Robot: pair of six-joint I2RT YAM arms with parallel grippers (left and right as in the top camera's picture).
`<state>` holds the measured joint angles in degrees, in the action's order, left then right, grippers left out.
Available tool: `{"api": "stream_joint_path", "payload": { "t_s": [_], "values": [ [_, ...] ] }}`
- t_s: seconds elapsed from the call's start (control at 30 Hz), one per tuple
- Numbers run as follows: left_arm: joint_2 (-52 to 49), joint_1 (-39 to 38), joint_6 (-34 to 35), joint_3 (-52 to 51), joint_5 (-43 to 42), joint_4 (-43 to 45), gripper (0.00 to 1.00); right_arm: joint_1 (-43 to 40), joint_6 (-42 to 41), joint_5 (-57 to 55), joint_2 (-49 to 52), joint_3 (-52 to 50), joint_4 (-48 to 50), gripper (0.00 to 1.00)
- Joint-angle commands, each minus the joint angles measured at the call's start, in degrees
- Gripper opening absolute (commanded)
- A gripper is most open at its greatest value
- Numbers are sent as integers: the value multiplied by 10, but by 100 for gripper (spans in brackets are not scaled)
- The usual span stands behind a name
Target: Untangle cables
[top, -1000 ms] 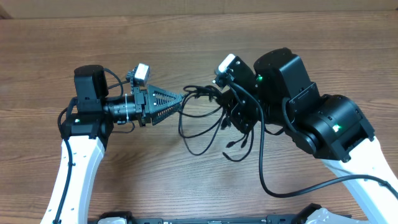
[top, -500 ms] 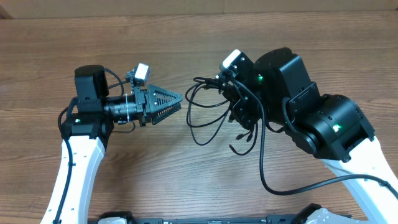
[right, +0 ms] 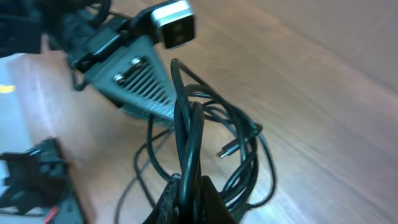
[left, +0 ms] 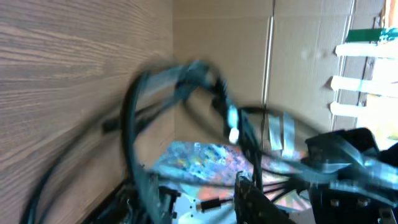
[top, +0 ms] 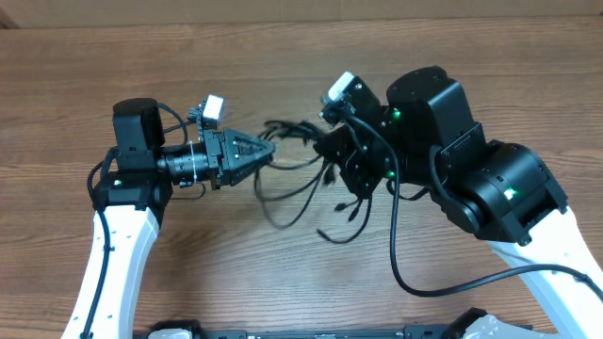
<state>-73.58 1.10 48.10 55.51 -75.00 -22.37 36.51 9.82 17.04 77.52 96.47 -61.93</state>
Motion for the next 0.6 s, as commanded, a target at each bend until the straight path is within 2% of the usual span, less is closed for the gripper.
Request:
{"api": "stream_joint_path", "payload": {
  "t_s": [0.0,0.1,0.2,0.53,0.57],
  "values": [
    [-2,-4,-3,5,9,1,30,1,-9,37,-9,11,-3,4],
    [-2,-4,-3,5,15,1,27,2,-23,38,-9,11,-5,4],
    [-2,-4,-3,5,16,1,4,2,-24,52,-9,11,-5,4],
    [-2,-4,-3,5,10,1,4,2,-23,-81,-9,11,-31,4],
    [-2,-4,-3,5,10,1,4,2,-23,-86,-9,11,-37,6]
  ]
}}
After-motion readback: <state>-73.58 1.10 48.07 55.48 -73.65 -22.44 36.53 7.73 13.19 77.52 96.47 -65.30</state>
